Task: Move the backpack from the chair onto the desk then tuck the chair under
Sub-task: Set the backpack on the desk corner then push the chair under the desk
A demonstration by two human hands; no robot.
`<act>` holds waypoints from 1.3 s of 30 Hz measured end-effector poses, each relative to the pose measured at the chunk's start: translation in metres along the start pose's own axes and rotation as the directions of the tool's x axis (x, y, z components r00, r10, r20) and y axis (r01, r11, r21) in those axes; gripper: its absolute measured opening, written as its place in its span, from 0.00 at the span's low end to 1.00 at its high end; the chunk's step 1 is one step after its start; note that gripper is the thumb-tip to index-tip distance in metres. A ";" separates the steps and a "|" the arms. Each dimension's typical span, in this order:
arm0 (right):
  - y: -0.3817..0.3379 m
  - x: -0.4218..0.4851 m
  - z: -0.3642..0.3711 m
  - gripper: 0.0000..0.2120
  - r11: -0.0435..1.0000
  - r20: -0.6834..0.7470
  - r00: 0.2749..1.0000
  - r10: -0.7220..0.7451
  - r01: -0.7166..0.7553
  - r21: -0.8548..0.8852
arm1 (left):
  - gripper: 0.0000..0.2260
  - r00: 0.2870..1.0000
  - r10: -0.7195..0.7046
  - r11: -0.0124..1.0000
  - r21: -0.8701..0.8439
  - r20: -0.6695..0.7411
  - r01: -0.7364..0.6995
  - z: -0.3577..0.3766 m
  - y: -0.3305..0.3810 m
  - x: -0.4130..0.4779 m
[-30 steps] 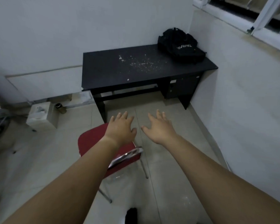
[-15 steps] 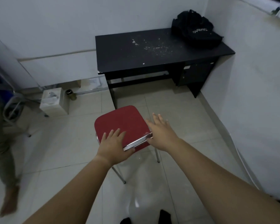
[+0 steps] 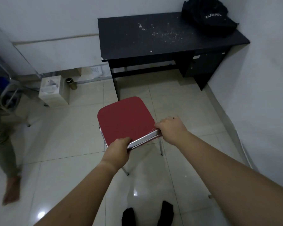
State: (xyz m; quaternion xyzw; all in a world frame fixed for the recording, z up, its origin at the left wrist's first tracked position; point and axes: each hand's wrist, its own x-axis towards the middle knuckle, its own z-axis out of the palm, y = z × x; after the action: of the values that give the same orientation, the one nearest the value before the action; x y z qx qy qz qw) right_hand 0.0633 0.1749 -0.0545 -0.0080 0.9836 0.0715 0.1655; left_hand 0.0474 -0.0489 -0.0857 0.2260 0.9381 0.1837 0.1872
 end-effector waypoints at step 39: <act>0.062 -0.011 0.047 0.10 0.959 -0.098 0.990 0.102 -0.072 0.273 | 0.06 0.958 0.262 0.899 0.331 0.115 -0.286 0.001 0.038 0.103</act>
State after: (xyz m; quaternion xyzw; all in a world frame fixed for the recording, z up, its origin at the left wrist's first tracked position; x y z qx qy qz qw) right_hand 0.0864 0.2430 -0.0861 0.0539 0.9912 -0.0559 0.1068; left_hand -0.0236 0.0334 -0.0975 0.3910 0.9077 0.0338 0.1487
